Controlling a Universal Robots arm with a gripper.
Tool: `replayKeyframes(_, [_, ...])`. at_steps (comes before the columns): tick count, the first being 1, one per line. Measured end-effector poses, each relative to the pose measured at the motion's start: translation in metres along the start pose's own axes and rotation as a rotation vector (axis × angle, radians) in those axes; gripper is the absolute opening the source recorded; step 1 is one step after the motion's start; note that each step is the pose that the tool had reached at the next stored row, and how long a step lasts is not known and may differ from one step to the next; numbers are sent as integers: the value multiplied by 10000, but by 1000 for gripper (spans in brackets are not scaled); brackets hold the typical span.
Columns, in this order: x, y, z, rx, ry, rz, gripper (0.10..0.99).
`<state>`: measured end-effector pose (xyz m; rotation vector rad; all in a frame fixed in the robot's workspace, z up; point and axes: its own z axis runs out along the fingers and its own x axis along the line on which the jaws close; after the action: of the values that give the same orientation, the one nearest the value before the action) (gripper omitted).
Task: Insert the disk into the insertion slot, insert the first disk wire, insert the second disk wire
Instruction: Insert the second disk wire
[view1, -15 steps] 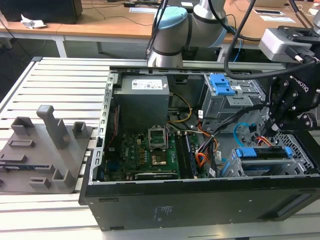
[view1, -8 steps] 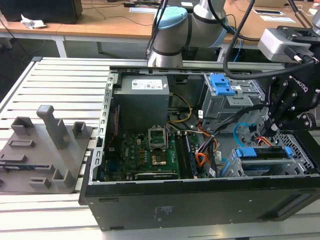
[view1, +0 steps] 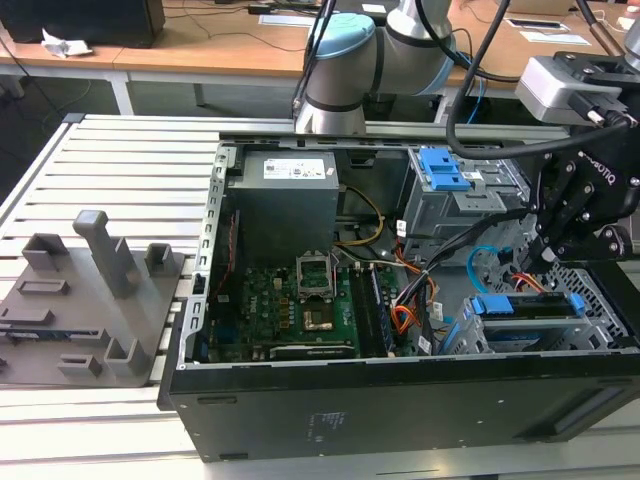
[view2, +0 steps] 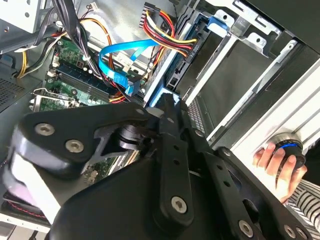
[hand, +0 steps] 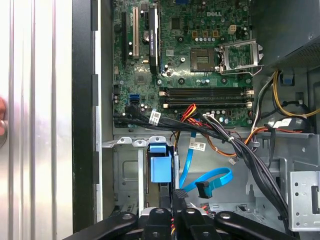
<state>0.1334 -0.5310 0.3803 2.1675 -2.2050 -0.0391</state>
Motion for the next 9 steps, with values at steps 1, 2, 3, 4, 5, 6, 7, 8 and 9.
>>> replayKeyframes(1, [0,0,0,0,0,0,294])
replayKeyframes(2, [0,1,0,0,0,0,294])
replayKeyframes(3, [0,1,0,0,0,0,294])
replayKeyframes(4, [0,1,0,0,0,0,361])
replayKeyframes(5, [0,1,0,0,0,-2,361])
replayKeyframes(6, [0,1,0,0,1,-20,361])
replayKeyframes(7, [0,1,0,1,4,-73,361])
replayKeyframes(8, [-1,1,1,7,17,-356,361])
replayKeyframes(9, [0,1,0,10,28,-534,361])
